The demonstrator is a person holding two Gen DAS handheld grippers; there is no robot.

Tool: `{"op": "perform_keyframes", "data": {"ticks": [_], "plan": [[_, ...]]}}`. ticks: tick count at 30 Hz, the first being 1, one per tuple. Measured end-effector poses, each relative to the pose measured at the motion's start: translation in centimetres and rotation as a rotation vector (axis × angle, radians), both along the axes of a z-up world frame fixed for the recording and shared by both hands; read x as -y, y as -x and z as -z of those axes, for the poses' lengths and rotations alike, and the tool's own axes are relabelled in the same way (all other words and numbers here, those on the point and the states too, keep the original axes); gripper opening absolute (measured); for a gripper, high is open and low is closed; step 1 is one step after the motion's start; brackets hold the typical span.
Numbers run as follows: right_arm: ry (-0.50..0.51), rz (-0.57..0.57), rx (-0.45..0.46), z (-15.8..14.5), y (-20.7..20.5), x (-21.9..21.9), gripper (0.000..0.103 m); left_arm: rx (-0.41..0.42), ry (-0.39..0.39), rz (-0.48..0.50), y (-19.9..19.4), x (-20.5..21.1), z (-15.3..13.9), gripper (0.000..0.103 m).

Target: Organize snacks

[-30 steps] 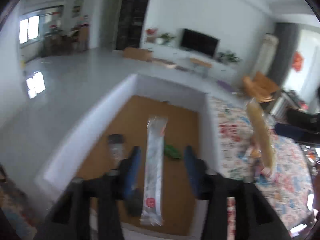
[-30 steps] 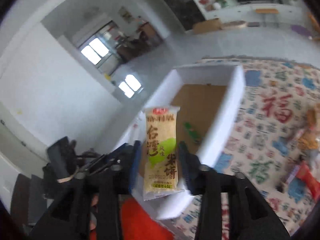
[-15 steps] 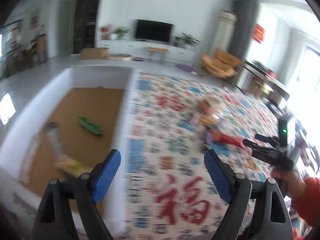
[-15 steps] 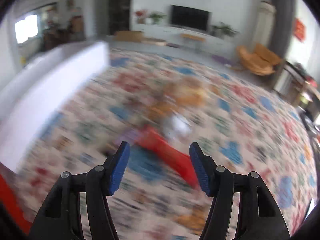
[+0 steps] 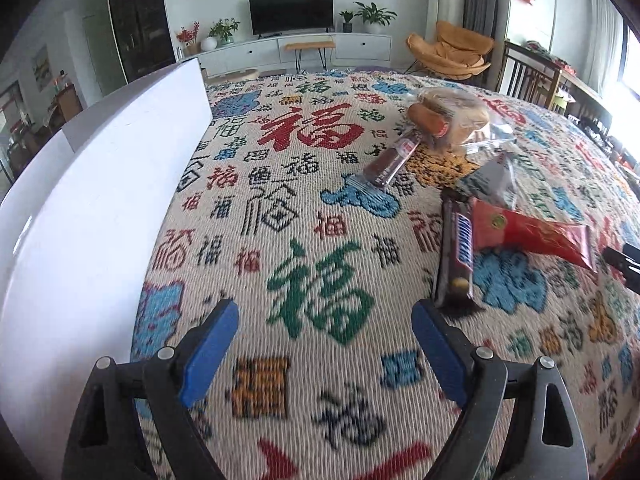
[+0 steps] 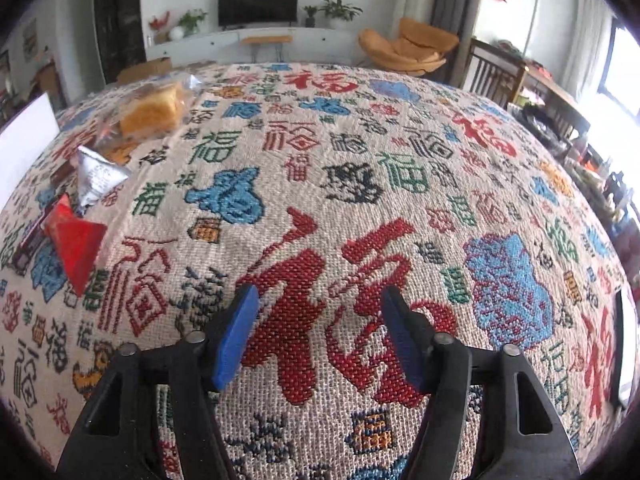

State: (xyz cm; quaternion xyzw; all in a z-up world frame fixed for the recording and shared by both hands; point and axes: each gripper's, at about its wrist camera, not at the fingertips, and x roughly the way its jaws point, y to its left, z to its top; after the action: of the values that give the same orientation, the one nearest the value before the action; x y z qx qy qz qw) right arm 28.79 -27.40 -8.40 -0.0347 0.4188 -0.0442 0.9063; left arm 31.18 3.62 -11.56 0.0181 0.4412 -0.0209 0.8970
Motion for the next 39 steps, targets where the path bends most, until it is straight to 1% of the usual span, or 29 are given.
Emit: {"op": "perform_keyframes", "data": {"ticks": [2, 4, 5, 8, 12, 15, 39], "plan": [[-0.036, 0.016, -0.006, 0.4, 0.0, 0.8, 0.079, -0.006, -0.018, 0.000, -0.6, 0.2, 0.4, 0.088], [-0.080, 0.026, -0.010, 0.4, 0.0, 1.4, 0.080, -0.007, -0.004, -0.016, -1.1, 0.0, 1.2, 0.089], [-0.075, 0.027, -0.010, 0.4, 0.0, 1.3, 0.081, -0.005, 0.015, -0.024, -1.1, -0.3, 1.2, 0.089], [-0.036, 0.038, -0.010, 0.4, 0.0, 0.8, 0.084, -0.014, 0.038, -0.043, -1.3, -0.8, 1.4, 0.093], [-0.043, 0.044, -0.012, 0.4, 0.1, 1.0, 0.085, -0.027, 0.027, -0.051, -1.5, -0.8, 1.6, 0.101], [-0.059, 0.053, -0.015, 0.5, 0.0, 1.2, 0.087, -0.028, 0.029, -0.053, -1.5, -0.8, 1.6, 0.102], [-0.061, 0.053, -0.015, 0.5, 0.0, 1.3, 0.087, -0.030, 0.031, -0.056, -1.5, -0.9, 1.6, 0.103]]}}
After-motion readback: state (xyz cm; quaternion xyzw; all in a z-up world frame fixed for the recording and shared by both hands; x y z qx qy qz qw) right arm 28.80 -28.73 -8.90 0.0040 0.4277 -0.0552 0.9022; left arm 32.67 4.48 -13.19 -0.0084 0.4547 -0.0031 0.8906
